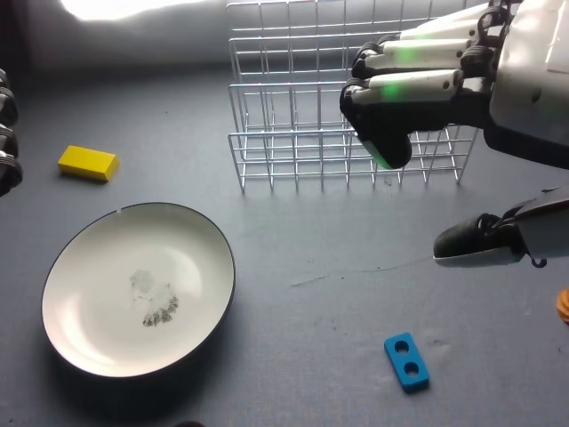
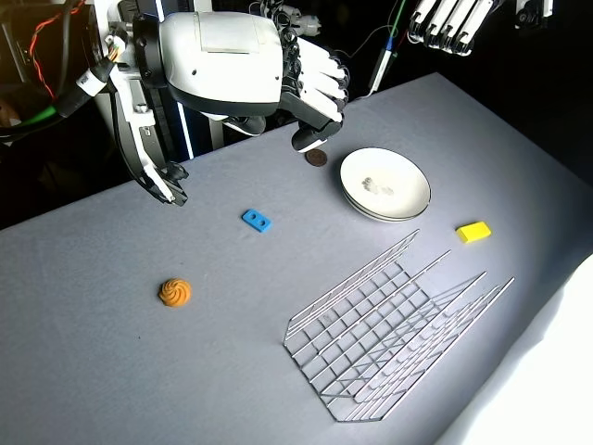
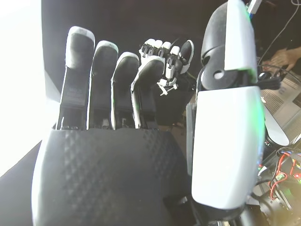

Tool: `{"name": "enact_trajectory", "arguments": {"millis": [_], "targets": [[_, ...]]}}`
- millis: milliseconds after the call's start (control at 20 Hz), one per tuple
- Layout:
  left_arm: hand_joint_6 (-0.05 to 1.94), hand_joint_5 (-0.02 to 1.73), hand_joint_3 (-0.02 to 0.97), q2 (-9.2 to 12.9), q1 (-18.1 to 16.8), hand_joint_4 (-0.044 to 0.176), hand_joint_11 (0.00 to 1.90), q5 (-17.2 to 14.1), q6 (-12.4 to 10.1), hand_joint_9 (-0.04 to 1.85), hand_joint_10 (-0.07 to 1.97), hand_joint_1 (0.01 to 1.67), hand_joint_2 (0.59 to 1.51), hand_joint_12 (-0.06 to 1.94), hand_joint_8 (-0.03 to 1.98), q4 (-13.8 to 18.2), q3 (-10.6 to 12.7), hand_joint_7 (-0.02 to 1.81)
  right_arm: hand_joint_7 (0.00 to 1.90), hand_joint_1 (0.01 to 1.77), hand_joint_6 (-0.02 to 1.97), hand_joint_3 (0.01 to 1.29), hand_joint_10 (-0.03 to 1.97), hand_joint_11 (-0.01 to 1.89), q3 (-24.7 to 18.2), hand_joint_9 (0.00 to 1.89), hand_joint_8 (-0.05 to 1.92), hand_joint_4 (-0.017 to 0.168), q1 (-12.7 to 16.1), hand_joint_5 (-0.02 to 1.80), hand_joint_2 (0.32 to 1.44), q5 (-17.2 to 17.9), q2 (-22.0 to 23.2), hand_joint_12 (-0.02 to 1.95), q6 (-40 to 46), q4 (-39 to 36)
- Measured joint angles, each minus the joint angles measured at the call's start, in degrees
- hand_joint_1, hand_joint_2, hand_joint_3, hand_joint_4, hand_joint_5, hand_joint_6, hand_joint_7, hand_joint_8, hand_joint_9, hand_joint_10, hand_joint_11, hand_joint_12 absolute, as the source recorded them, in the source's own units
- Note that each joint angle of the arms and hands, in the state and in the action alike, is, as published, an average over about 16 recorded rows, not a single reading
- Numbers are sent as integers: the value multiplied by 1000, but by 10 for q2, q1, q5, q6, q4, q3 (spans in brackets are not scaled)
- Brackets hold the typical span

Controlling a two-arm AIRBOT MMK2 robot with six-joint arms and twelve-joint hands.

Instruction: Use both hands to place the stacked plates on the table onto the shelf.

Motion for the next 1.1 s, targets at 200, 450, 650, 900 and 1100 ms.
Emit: {"name": "enact_trajectory", "arguments": {"millis": [200,450,650,900,1100], "targets": [[634,103,40,-1,0,3,146,-1,0,126,619,199,1152,616,619,3,1,152,89,526,924,72,935,161,0,120,921,1,0,112,1103,0,0,901,0,-1],[389,69,36,-2,0,4,93,-1,0,84,386,126,1134,376,381,9,4,99,66,348,612,56,615,105,0,83,607,1,-1,83,1146,0,-2,588,0,-2],[-5,16,20,-5,3,4,16,0,1,19,5,13,1108,-5,-6,13,4,16,28,136,208,39,202,27,0,26,202,1,-1,33,1188,1,-4,178,-1,-6],[-19,21,18,-12,41,5,16,9,18,21,4,13,1092,-18,-12,-3,11,21,19,298,26,19,17,21,0,19,21,2,-1,24,1133,-2,-8,5,-1,-14],[-19,22,12,-21,95,5,16,24,49,20,4,14,1082,-18,-12,-37,20,21,14,597,26,19,16,21,-1,14,19,4,-1,20,1085,-9,-10,5,-8,-19]]}}
